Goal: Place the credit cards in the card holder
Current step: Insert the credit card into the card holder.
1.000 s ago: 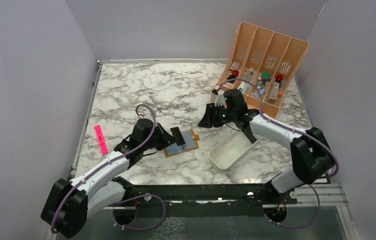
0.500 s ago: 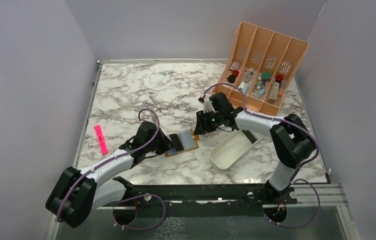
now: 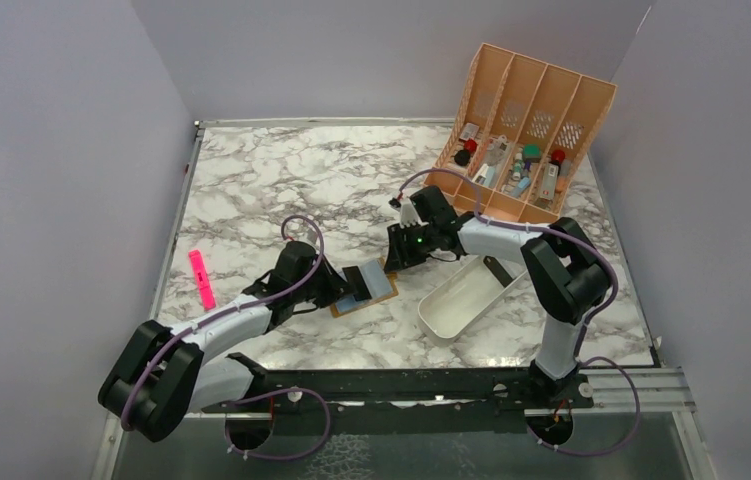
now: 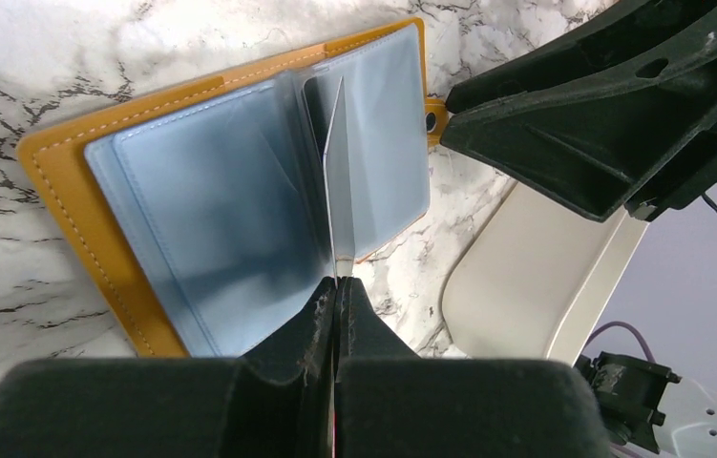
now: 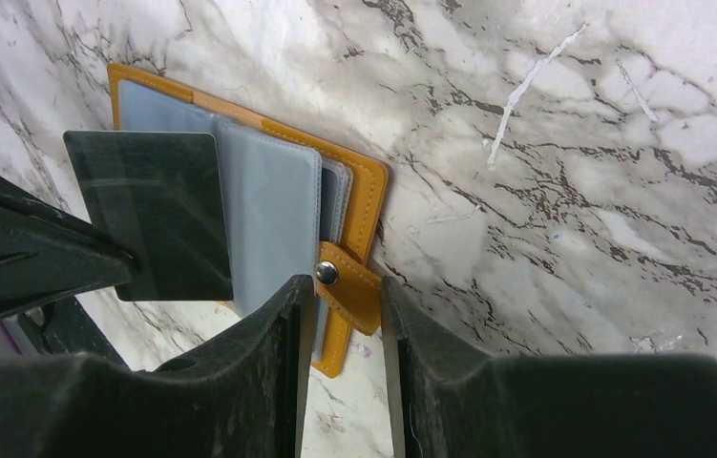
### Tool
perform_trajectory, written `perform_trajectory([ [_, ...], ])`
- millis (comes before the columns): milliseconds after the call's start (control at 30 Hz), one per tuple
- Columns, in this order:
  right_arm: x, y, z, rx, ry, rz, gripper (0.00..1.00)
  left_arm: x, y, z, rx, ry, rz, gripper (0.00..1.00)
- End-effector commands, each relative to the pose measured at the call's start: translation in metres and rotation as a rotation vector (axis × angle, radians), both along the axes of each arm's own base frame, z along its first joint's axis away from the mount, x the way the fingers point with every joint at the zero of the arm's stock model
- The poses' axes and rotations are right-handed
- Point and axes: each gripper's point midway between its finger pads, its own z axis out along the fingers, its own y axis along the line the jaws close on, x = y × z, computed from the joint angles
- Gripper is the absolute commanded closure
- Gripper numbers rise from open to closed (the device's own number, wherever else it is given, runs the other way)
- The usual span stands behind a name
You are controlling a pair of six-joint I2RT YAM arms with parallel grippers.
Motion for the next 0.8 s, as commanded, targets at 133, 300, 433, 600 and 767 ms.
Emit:
perform_trajectory([
  [133,-0.002,0.003,-0.006,-0.034,-0.004,0.036,0.71,-0.006,0.001,-0.001,0.008,0.082,0.009,1.00],
  [300,-0.002,0.001,-0.011,-0.051,-0.002,0.032,0.78,-0.010,0.006,-0.003,0.015,0.118,0.047,1.00],
  [433,0.000,-0.001,-0.011,-0.065,-0.010,0.024,0.80,-0.008,0.008,-0.005,0.027,0.119,0.061,1.00],
  [600,0.000,-0.002,-0.015,-0.076,-0.010,0.020,0.82,-0.010,0.003,-0.011,0.004,0.144,0.049,1.00],
  [767,-0.001,-0.003,-0.016,-0.080,-0.007,0.021,0.83,-0.010,0.005,-0.013,0.017,0.142,0.054,1.00],
])
